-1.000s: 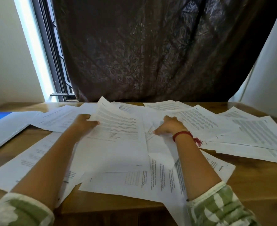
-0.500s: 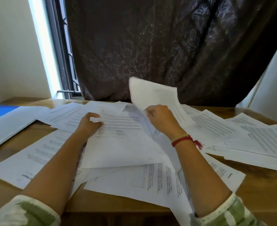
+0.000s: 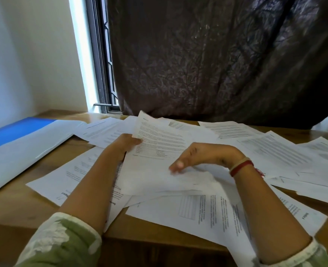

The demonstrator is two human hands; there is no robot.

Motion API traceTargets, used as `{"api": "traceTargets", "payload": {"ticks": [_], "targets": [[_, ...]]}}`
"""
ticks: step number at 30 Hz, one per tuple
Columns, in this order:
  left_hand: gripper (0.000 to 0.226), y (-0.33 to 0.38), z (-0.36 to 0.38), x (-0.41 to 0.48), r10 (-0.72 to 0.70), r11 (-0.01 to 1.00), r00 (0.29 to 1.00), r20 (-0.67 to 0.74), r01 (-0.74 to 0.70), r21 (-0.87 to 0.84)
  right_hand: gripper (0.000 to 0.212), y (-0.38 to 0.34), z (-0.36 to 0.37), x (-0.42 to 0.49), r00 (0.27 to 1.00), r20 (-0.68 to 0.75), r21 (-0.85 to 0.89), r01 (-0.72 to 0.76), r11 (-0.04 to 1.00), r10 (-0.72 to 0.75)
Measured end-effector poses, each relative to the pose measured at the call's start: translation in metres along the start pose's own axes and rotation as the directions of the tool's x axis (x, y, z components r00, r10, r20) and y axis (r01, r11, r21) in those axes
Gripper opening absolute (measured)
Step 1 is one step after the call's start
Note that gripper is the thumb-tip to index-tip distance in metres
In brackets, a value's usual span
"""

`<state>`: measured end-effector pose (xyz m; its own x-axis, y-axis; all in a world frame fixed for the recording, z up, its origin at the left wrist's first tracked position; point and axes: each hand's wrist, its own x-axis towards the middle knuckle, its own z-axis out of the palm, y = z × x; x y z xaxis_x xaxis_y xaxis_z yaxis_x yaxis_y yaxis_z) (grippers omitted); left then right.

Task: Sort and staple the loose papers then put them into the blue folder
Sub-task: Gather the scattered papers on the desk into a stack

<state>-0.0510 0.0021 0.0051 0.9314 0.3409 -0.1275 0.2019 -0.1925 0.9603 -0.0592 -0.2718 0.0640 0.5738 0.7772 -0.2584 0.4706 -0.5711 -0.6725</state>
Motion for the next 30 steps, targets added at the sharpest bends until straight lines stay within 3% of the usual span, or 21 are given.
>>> {"api": "traceTargets", "payload": {"ticks": [2, 3, 5, 7, 9, 10, 11, 15, 19, 21, 23, 26, 30], "targets": [[0.033, -0.001, 0.002, 0.006, 0.031, 0.994, 0.999, 0.043, -0.036, 0.102, 0.040, 0.002, -0.008, -0.010, 0.956, -0.292, 0.087, -0.003, 0.996, 0.028], [0.032, -0.004, 0.002, 0.009, 0.039, 0.991, 0.998, 0.041, -0.043, 0.126, 0.035, 0.008, -0.015, -0.014, 0.865, -0.496, 0.137, -0.001, 0.991, 0.070], [0.031, 0.004, 0.008, -0.003, 0.064, 0.982, 0.998, -0.003, -0.062, 0.178, 0.029, 0.029, -0.029, -0.022, 0.528, -0.819, 0.178, -0.143, 0.974, 0.227], [0.035, 0.010, 0.016, -0.013, 0.097, 0.971, 0.994, -0.054, -0.083, 0.223, 0.030, 0.058, -0.041, -0.035, 0.213, -0.905, 0.253, -0.427, 0.868, 0.368], [0.036, 0.011, 0.023, -0.017, 0.142, 0.961, 0.984, -0.109, -0.110, 0.256, 0.034, 0.080, -0.047, -0.051, 0.055, -0.875, 0.366, -0.574, 0.732, 0.480], [0.036, 0.012, 0.026, -0.018, 0.155, 0.958, 0.979, -0.131, -0.116, 0.263, 0.038, 0.088, -0.047, -0.057, 0.038, -0.851, 0.394, -0.614, 0.684, 0.524], [0.035, 0.011, 0.027, -0.017, 0.154, 0.960, 0.977, -0.145, -0.113, 0.258, 0.043, 0.090, -0.044, -0.064, 0.065, -0.831, 0.383, -0.652, 0.654, 0.552], [0.039, 0.015, 0.035, -0.022, 0.161, 0.961, 0.972, -0.169, -0.116, 0.250, 0.060, 0.091, -0.033, -0.054, 0.315, -0.771, 0.240, -0.661, 0.711, 0.553], [0.039, 0.018, 0.036, -0.027, 0.157, 0.959, 0.972, -0.175, -0.107, 0.263, 0.095, 0.090, -0.025, -0.032, 0.397, -0.696, 0.224, -0.671, 0.706, 0.598], [0.036, 0.018, 0.036, -0.028, 0.151, 0.961, 0.973, -0.175, -0.104, 0.256, 0.092, 0.087, -0.018, -0.024, 0.461, -0.670, 0.143, -0.689, 0.711, 0.582], [0.035, 0.018, 0.036, -0.029, 0.147, 0.962, 0.975, -0.165, -0.102, 0.254, 0.074, 0.085, -0.015, -0.017, 0.488, -0.676, 0.127, -0.660, 0.740, 0.552], [0.035, 0.019, 0.038, -0.030, 0.156, 0.959, 0.976, -0.150, -0.113, 0.260, 0.043, 0.086, -0.018, -0.013, 0.465, -0.743, 0.079, -0.654, 0.753, 0.482], [0.034, 0.019, 0.038, -0.029, 0.145, 0.959, 0.980, -0.138, -0.105, 0.263, 0.035, 0.080, -0.017, -0.007, 0.437, -0.823, -0.051, -0.693, 0.720, 0.362]]}}
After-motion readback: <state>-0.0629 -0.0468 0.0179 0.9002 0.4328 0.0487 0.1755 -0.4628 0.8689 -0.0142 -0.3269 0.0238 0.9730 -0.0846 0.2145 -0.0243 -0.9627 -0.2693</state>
